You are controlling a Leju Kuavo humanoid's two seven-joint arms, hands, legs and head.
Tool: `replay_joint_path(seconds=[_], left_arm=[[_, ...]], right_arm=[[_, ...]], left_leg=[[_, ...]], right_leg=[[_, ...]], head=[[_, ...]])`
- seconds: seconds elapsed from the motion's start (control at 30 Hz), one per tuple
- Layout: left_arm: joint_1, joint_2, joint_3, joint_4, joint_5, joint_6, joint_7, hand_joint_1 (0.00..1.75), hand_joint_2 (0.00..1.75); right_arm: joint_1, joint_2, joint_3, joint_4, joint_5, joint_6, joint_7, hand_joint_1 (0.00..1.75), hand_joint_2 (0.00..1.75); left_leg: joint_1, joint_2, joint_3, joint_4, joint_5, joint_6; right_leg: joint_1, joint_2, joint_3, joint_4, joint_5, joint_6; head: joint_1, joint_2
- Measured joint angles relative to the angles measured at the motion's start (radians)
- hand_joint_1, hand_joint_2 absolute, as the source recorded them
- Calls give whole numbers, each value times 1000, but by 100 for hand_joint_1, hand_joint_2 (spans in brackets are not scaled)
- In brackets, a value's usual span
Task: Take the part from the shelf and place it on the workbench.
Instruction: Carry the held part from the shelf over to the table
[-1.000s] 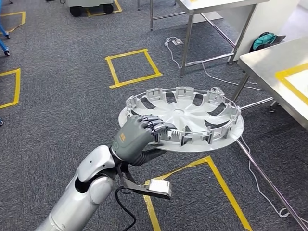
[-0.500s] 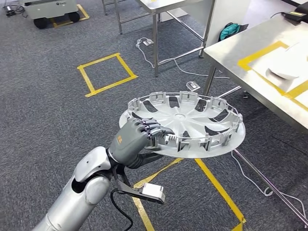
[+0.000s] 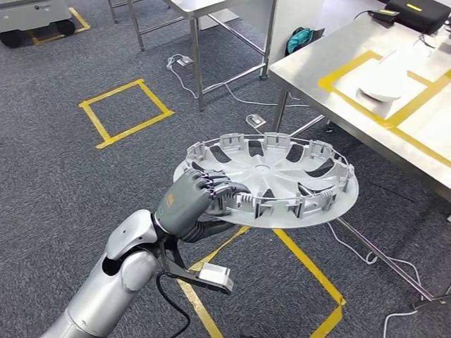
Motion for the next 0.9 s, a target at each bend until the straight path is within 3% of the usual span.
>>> replay_joint_path(seconds=[0.03,0.1,0.17,0.23,0.27,0.33,0.4,0.43,0.47,0.53,0.57,0.63,0.67,0.7,0.77,0.83,0.9], left_arm=[[-1,-1,1,0,0,-2,-2,141,175],[-3,-3,2,0,1,-4,-4,141,175],[-6,-8,3,0,1,-7,-6,141,175],[-8,-13,3,0,1,-10,-7,141,175],[-9,-15,2,0,2,-11,-7,141,175],[-10,-15,3,0,4,-14,-8,141,175],[-10,-14,3,1,7,-18,-10,141,175],[-10,-14,3,2,10,-21,-10,141,175],[-10,-14,4,2,12,-23,-11,141,175],[-14,-17,3,2,17,-27,-14,141,175],[-16,-18,3,2,20,-29,-15,141,175],[-20,-22,2,2,25,-31,-18,141,175],[-20,-25,2,2,27,-32,-18,141,175],[-21,-28,2,2,28,-33,-18,141,175],[-22,-33,2,2,28,-35,-18,141,175],[-22,-35,2,2,28,-35,-18,141,175],[-22,-34,2,2,28,-35,-18,141,175]], right_arm=[[-1,1,-1,0,1,2,-1,0,175],[-3,3,-1,1,4,10,-3,0,175],[0,3,-1,1,7,17,-6,0,175],[3,2,-1,0,7,18,-9,0,175],[3,2,-1,0,7,18,-11,0,175],[2,1,-1,0,5,18,-13,0,175],[2,1,-1,0,3,18,-15,0,175],[3,1,-1,0,3,18,-16,0,175],[4,1,-1,0,3,18,-16,0,175],[5,1,-1,0,4,18,-15,0,175],[4,1,-1,0,4,18,-14,0,175],[6,0,-1,0,6,18,-12,0,175],[9,0,-1,0,6,17,-11,0,175],[12,-2,-1,0,6,17,-11,0,175],[16,-3,-1,0,6,17,-10,0,175],[13,-3,-1,0,7,17,-10,0,175],[10,-3,-1,0,7,17,-10,0,175]], left_leg=[[-3,8,2,1,-4,-5],[-10,22,6,4,-9,-15],[-12,38,11,3,-10,-23],[-7,25,6,22,-28,-32],[-5,7,-11,59,-50,-36],[-4,-30,-75,189,-110,-38],[-5,-42,-131,286,-132,-35],[-5,-45,-137,286,-116,-31],[-6,-51,-122,247,-84,-26],[-4,-85,-64,115,-15,-16],[-3,-103,-39,59,4,-15],[-2,-121,-18,11,8,-15],[-2,-114,-17,7,9,-15],[-2,-105,-16,4,11,-10],[2,-84,-13,-3,16,0],[1,-61,-12,-4,15,7],[0,-38,-11,-4,13,9]], right_leg=[[2,-17,35,-60,19,0],[6,-34,70,-121,30,-11],[7,-12,69,-122,31,-31],[6,8,70,-124,32,-44],[4,18,71,-126,33,-50],[3,40,72,-127,33,-58],[5,66,72,-127,33,-61],[5,80,73,-127,33,-61],[5,93,73,-127,33,-61],[5,117,72,-126,35,-57],[5,127,69,-125,36,-53],[3,144,64,-127,40,-42],[1,152,62,-131,43,-35],[0,152,59,-132,43,-30],[3,110,35,-93,18,-21],[6,51,-21,24,-41,-13],[3,32,-72,132,-79,-7]], head=[[1,0],[1,0],[-1,0],[-2,0],[-4,0],[-9,0],[-11,0],[-11,0],[-11,0],[-11,0],[-11,0],[-10,0],[-10,0],[-10,0],[-4,0],[1,0],[1,0]])
